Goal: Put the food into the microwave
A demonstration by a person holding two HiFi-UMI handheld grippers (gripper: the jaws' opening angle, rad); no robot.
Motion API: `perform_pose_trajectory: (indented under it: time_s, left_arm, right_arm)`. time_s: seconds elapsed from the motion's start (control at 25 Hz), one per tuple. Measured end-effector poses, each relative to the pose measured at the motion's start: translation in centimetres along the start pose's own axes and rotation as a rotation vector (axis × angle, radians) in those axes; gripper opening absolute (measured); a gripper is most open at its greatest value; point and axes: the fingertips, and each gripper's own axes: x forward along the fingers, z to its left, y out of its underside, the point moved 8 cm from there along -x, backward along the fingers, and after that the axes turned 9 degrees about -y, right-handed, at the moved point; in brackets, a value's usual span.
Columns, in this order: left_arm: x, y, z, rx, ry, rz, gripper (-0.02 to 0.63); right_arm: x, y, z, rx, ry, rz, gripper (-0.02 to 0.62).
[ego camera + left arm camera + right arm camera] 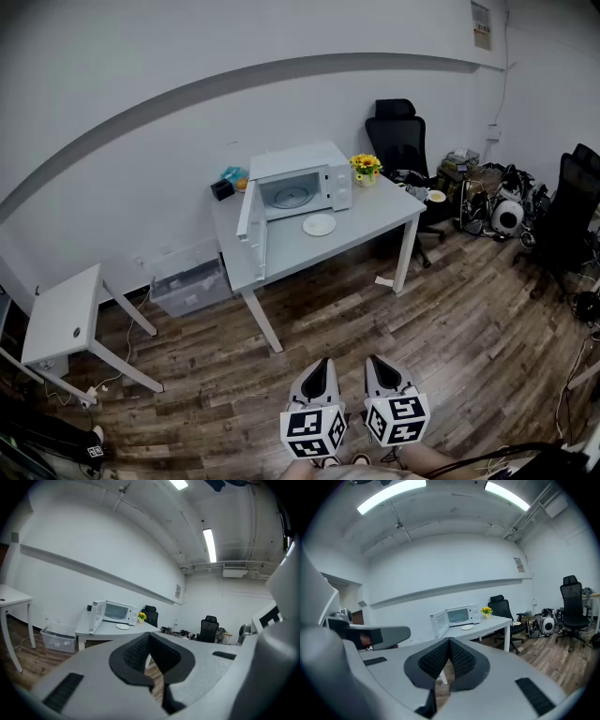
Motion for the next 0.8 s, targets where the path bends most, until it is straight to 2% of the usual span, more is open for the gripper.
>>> perform_pose_trajectory:
  time_s: [0.44, 0.8]
  left_arm:
    - [-0.9, 0.4, 0.3, 0.003, 0.008, 0.020, 0.002]
    - [-1.3, 0.4, 3.5, 0.001, 0.001, 0.025, 0.002]
  right_arm:
    - [-0.3, 0.5, 0.9, 0.024, 0.002, 0.011, 0.015]
    - [1.1, 1.1, 2.5, 0.057, 0.044, -0.008, 0.017]
